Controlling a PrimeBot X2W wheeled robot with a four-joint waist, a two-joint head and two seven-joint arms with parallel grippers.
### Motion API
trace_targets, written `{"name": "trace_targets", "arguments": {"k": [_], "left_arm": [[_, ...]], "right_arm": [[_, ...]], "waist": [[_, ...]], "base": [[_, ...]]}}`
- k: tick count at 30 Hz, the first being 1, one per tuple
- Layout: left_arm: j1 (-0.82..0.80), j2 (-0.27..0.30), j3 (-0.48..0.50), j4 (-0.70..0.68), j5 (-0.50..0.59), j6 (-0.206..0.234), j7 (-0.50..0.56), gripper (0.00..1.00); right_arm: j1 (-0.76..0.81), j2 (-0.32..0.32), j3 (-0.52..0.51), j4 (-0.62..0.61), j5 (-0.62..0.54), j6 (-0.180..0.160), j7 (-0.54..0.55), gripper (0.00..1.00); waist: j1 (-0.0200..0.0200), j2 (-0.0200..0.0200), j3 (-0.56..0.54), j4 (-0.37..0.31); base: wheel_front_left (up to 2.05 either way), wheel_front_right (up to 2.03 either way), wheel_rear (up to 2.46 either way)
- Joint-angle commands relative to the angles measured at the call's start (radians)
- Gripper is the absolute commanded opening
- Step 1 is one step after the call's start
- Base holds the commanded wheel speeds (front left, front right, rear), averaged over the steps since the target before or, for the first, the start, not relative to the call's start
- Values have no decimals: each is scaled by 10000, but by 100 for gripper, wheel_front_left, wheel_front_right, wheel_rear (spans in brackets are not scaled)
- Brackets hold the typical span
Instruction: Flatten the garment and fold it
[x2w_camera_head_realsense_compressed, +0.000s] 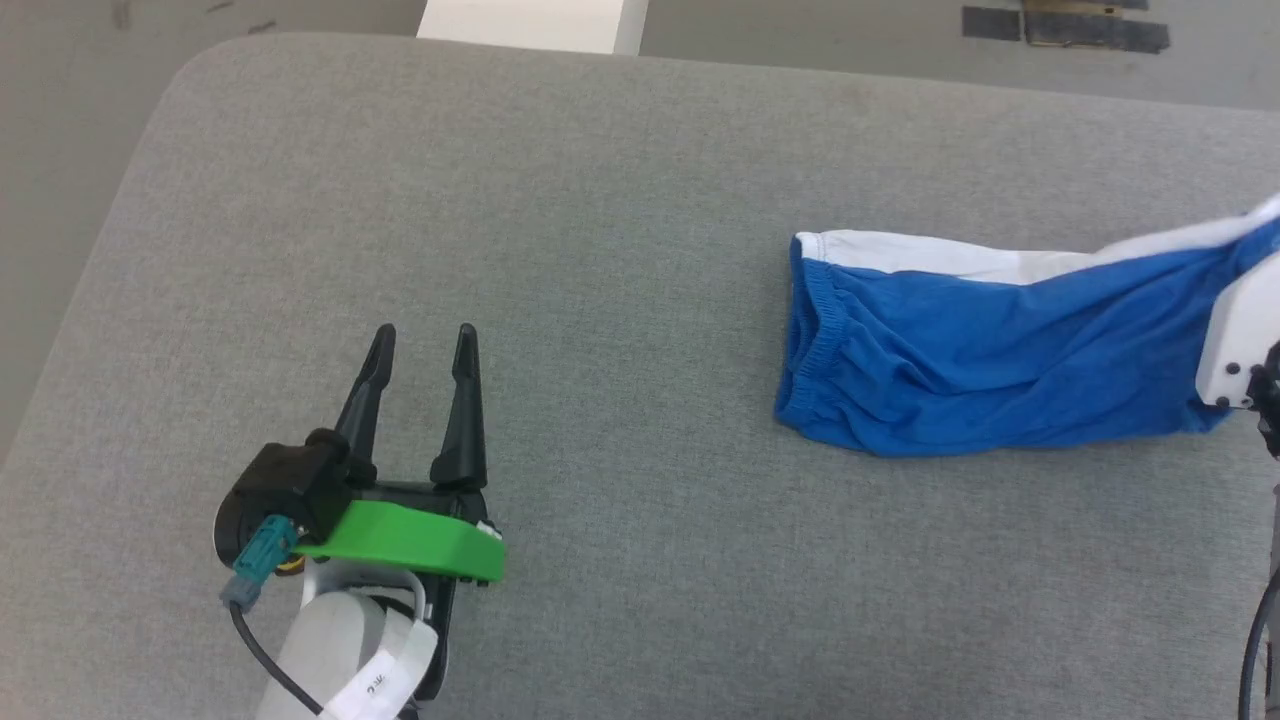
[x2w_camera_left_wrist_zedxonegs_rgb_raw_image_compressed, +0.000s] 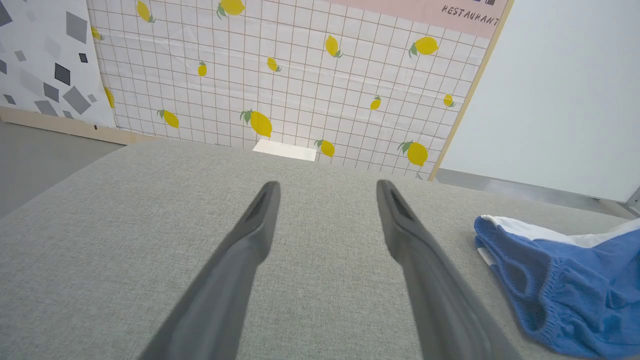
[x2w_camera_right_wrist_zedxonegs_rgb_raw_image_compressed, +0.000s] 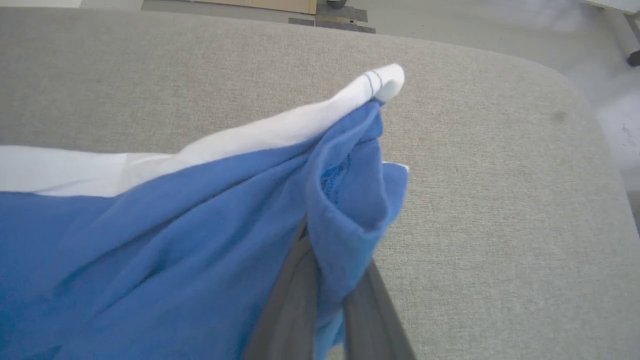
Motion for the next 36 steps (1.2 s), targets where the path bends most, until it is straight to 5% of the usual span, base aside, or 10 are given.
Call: {"name": "trace_targets", "arguments": {"k": [1, 17, 28, 36], "left_arm": [[166, -28, 2, 58, 90, -57, -38, 100], [7, -28, -54, 157, 32, -114, -38, 100], [-315, -28, -300, 110, -247, -21, -38, 100], [-431, -28, -424, 67, -376, 71, -38, 100]], "right_arm": [[193, 40, 216, -382, -107, 35, -11, 0], [569, -399, 4844, -3900, 654, 35, 1968, 0], [-597, -124, 7704, -1744, 903, 35, 2321, 0], [-1209, 173, 8559, -61, 1273, 35, 2258, 0]], "waist": [[0, -1, -85, -71], [0, -1, -108, 239], [0, -1, 361, 727], [0, -1, 546, 1002]], "base": [[0, 0, 0], [0, 0, 0], [0, 0, 0], [0, 0, 0]]}}
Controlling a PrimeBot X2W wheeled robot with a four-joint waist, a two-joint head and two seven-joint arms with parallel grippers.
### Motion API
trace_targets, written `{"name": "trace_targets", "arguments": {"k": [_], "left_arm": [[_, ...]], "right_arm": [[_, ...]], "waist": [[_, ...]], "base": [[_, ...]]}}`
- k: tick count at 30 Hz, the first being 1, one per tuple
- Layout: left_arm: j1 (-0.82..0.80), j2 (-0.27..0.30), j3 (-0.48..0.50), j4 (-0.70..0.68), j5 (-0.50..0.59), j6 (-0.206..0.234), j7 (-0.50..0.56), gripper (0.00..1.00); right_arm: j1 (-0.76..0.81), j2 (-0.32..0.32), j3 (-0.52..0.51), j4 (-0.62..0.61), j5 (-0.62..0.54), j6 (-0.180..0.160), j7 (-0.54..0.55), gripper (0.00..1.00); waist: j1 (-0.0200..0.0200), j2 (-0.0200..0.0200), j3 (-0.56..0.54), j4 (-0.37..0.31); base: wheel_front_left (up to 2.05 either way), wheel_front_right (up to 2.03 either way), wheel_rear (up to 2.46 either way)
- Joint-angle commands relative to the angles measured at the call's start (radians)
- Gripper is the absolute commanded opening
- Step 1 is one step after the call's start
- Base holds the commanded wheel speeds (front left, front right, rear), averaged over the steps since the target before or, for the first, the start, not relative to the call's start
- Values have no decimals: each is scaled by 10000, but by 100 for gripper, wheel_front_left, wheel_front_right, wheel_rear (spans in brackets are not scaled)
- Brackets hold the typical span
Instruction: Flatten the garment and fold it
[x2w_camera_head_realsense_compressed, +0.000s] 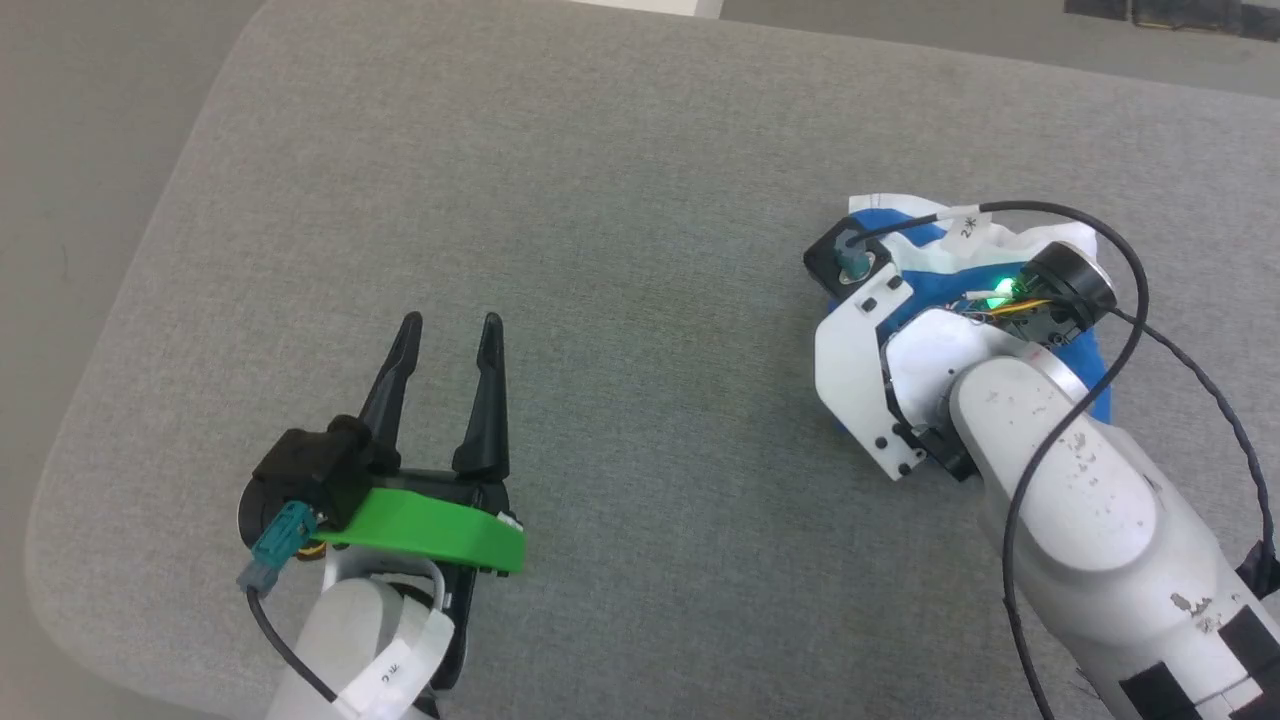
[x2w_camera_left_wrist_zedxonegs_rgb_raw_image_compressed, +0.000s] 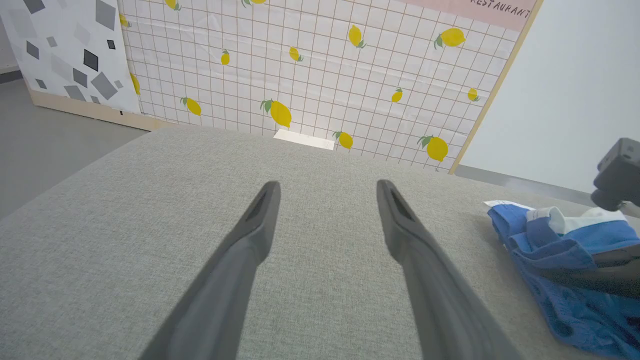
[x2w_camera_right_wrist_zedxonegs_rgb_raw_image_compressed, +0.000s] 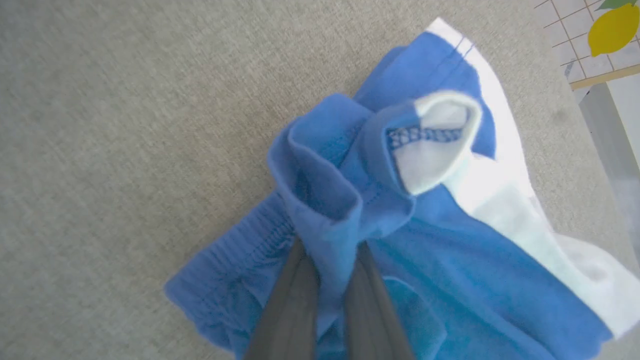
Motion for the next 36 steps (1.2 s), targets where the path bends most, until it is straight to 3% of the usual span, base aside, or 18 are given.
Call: {"name": "trace_targets", "arguments": {"k": [1, 2, 3, 4, 5, 10, 16, 21, 27, 36], "left_arm": [[-176, -28, -25, -40, -101, 63, -38, 100], [-170, -28, -31, -43, -108, 71, -38, 100], [-162, -28, -31, -44, -110, 78, -38, 100], [-146, -28, -21, -43, -109, 86, -38, 100], [-124, -28, -7, -41, -103, 94, -38, 100], [38, -28, 91, 16, -30, 122, -38, 100], [259, -28, 195, 92, 73, 86, -38, 100], [458, -28, 319, 103, 207, 54, -38, 100], [624, -28, 452, 76, 313, 41, -38, 100], [985, -28, 522, 38, 429, 20, -38, 100]], "right_arm": [[-157, 44, 54, 186, 106, 35, -105, 0], [-179, 60, 61, 314, 175, 35, -150, 5], [-187, 78, 84, 386, 251, 35, -206, 25], [-197, 81, 166, 439, 356, 35, -304, 82], [-212, 67, 219, 476, 478, 35, -418, 100], [-158, 37, 345, 108, 1192, 35, -1168, 100], [440, -229, -137, -1318, 1880, 35, -2463, 100], [1487, -116, -1607, -2605, 1683, 35, -4307, 100], [3014, 767, -3680, -3558, 1218, 35, -6828, 100], [5050, 1318, -5155, -3411, 1168, 35, -9765, 100]], "waist": [[0, 0, 43, 72], [0, 0, 39, 83], [0, 0, 31, 85], [0, 0, 10, 77], [0, 0, -16, 58], [0, 0, -265, -126], [0, 0, -712, -491], [0, 0, -1073, -856], [0, 0, -1449, -1274], [0, 0, -1978, -1829]], "base": [[0, 0, 0], [0, 0, 0], [0, 0, 0], [0, 0, 0], [0, 0, 0], [0, 0, 0], [0, 0, 0], [0, 0, 0], [0, 0, 0], [0, 0, 0]]}}
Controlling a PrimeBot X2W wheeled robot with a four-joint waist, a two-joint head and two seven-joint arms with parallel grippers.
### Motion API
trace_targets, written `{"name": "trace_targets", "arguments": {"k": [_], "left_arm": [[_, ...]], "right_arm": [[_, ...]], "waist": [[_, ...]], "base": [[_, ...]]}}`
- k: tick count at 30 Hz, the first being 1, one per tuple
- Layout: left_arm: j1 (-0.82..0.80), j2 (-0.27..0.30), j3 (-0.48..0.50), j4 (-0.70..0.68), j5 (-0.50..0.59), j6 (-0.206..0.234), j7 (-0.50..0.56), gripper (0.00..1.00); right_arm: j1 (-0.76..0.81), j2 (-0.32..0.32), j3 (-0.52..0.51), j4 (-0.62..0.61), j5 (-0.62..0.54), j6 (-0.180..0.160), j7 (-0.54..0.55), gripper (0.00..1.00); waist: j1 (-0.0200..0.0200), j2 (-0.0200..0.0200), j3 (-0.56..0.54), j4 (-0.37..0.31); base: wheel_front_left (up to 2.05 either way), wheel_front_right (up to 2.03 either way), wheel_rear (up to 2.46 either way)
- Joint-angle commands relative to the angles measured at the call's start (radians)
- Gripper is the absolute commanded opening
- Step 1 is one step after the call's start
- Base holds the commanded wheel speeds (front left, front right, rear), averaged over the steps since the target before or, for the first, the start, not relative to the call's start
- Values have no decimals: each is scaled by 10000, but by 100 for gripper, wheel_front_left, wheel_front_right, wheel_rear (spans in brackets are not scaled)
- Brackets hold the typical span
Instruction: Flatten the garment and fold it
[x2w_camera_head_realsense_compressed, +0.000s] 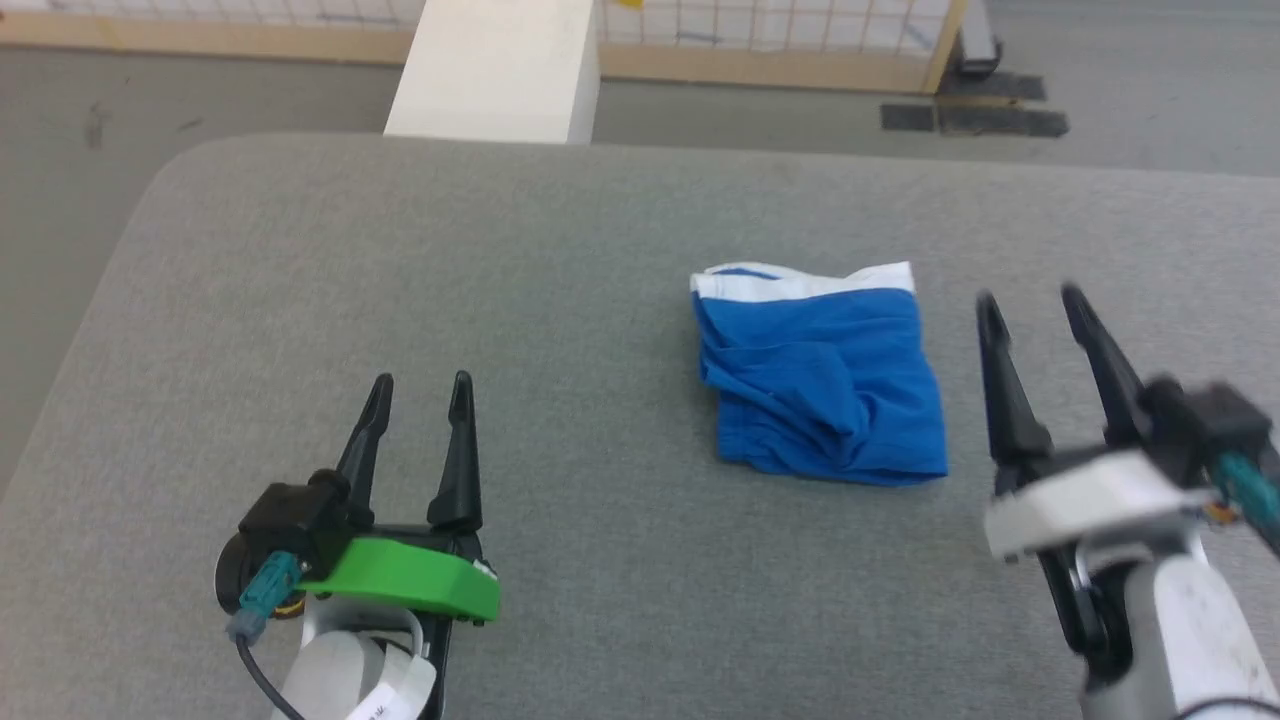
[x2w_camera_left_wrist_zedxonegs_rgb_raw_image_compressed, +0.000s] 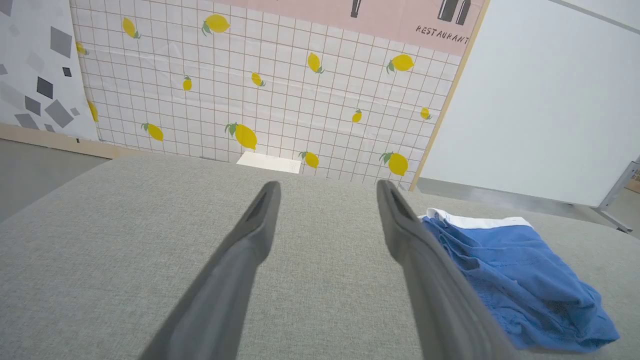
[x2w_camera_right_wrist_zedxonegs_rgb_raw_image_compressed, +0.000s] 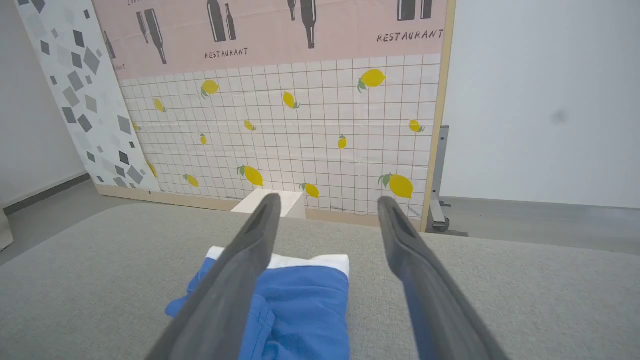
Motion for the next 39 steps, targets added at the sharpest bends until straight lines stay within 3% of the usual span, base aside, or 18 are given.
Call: {"name": "trace_targets", "arguments": {"k": [1, 10, 22, 39], "left_arm": [[191, -26, 39, -41, 117, -43, -38, 100], [535, -26, 109, -4, 118, -60, -38, 100], [1060, -26, 169, 210, 202, -173, -38, 100], [890, -26, 197, 140, 225, -126, -38, 100]], "right_arm": [[290, 45, -134, 90, -10, 35, -355, 100], [1479, 64, -600, 631, 29, 35, -1368, 100], [2395, 65, -517, 512, -296, 35, -1414, 100], [2415, 66, -548, 360, -193, 35, -1384, 100]], "waist": [[0, 0, -291, -274], [0, 0, -747, -530], [0, 0, -1168, -691], [0, 0, -861, -731]], "base": [[0, 0, 0], [0, 0, 0], [0, 0, 0], [0, 0, 0]]}}
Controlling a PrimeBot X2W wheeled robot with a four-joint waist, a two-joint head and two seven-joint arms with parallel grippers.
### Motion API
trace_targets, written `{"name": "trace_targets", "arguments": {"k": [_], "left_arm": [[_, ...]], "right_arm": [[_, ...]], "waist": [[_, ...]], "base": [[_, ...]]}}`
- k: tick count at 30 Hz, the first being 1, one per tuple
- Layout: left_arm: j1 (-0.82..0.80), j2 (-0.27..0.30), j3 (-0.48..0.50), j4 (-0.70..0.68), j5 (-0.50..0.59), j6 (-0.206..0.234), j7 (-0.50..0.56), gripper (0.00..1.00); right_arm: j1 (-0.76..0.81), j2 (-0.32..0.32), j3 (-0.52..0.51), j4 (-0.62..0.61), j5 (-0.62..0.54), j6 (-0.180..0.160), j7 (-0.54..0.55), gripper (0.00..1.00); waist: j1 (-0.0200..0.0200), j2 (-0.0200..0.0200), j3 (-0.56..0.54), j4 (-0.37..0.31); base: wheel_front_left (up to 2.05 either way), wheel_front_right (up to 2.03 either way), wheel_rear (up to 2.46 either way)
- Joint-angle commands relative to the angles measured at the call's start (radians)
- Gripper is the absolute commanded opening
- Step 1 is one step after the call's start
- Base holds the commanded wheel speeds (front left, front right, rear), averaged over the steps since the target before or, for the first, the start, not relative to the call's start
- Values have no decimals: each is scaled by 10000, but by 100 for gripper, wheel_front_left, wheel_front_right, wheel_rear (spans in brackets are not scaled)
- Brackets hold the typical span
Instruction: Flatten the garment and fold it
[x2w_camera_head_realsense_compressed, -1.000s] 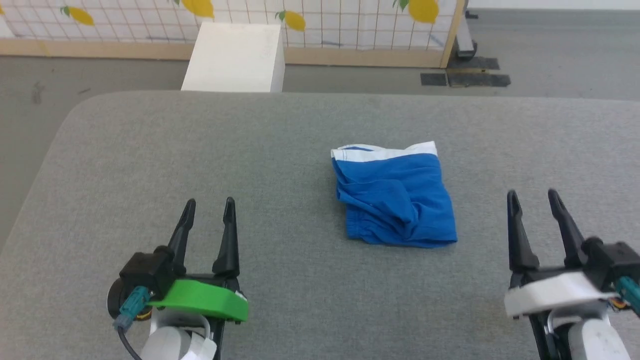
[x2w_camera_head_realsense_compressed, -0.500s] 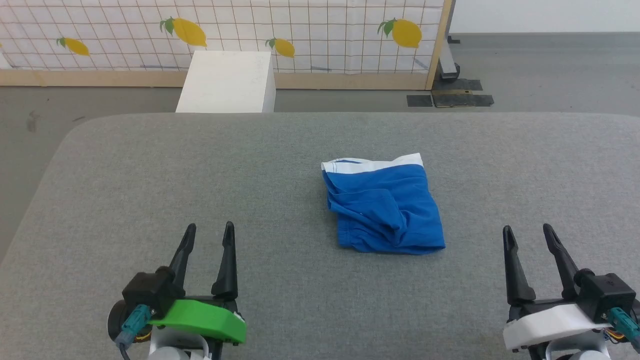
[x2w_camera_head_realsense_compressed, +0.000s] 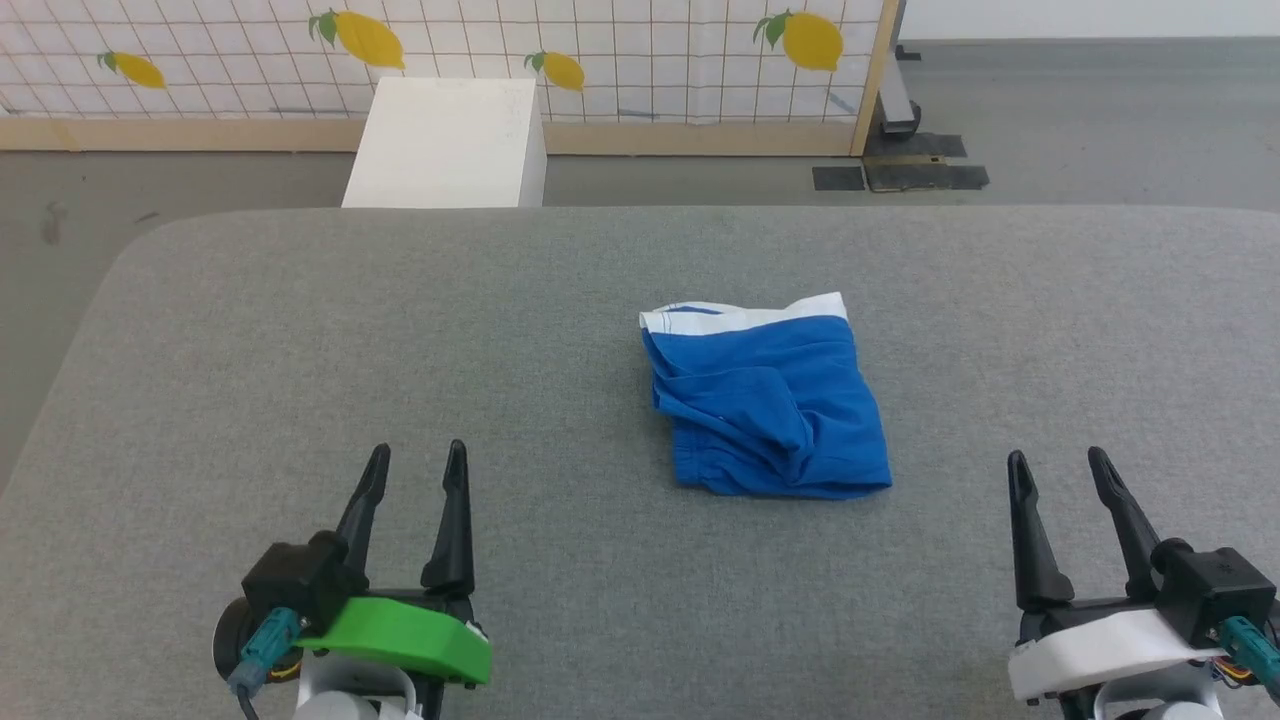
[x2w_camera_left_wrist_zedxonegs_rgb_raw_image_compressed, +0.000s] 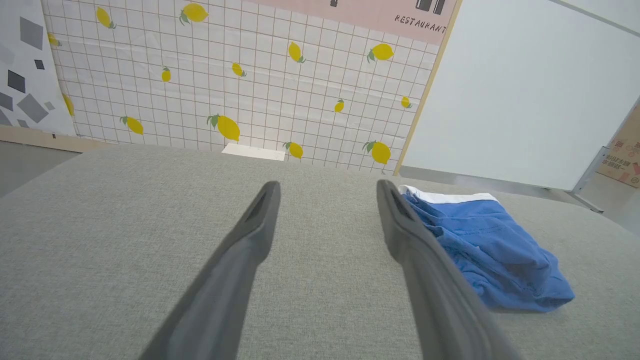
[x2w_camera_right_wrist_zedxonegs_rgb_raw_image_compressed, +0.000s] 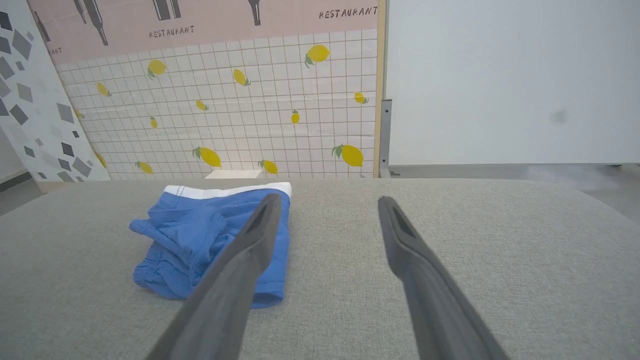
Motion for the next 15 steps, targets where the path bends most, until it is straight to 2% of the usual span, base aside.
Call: {"name": "trace_targets", "arguments": {"k": [1, 9, 11, 15], "left_arm": [[-67, -26, -7, -15, 153, 34, -38, 100], [-58, -26, -16, -22, 122, 75, -38, 100], [-62, -26, -9, -43, 96, 98, -38, 100], [-114, -26, -11, -94, 65, 130, -38, 100]], "right_arm": [[18, 14, -12, -12, 18, 35, -21, 100], [-61, 14, -45, 43, 251, 35, -12, 100], [-225, 14, 17, 169, 1222, 35, 138, 100], [-1041, 14, 150, 720, 4812, 35, 1141, 100]], "waist": [[0, -1, 10, 16], [0, -1, -14, 77], [0, -1, 9, 78], [0, -1, 114, 52]], "base": [[0, 0, 0], [0, 0, 0], [0, 0, 0], [0, 0, 0]]}}
